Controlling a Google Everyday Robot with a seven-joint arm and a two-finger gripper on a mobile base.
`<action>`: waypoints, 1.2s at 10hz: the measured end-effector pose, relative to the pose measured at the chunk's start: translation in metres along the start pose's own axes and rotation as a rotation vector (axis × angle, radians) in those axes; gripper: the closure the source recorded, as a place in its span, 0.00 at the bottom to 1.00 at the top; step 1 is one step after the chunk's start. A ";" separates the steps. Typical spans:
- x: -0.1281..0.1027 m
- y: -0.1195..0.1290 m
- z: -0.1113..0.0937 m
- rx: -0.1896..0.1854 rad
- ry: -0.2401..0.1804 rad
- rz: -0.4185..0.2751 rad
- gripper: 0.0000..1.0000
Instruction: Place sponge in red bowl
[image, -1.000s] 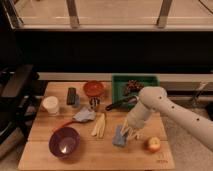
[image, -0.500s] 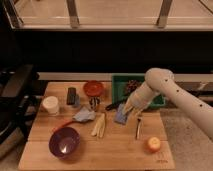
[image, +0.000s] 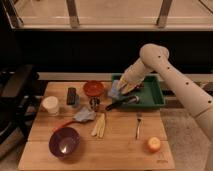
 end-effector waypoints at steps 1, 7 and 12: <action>0.004 -0.004 -0.001 0.007 0.001 -0.002 0.80; 0.011 -0.014 0.007 0.010 0.040 -0.051 0.80; 0.029 -0.063 0.050 0.042 0.055 -0.154 0.80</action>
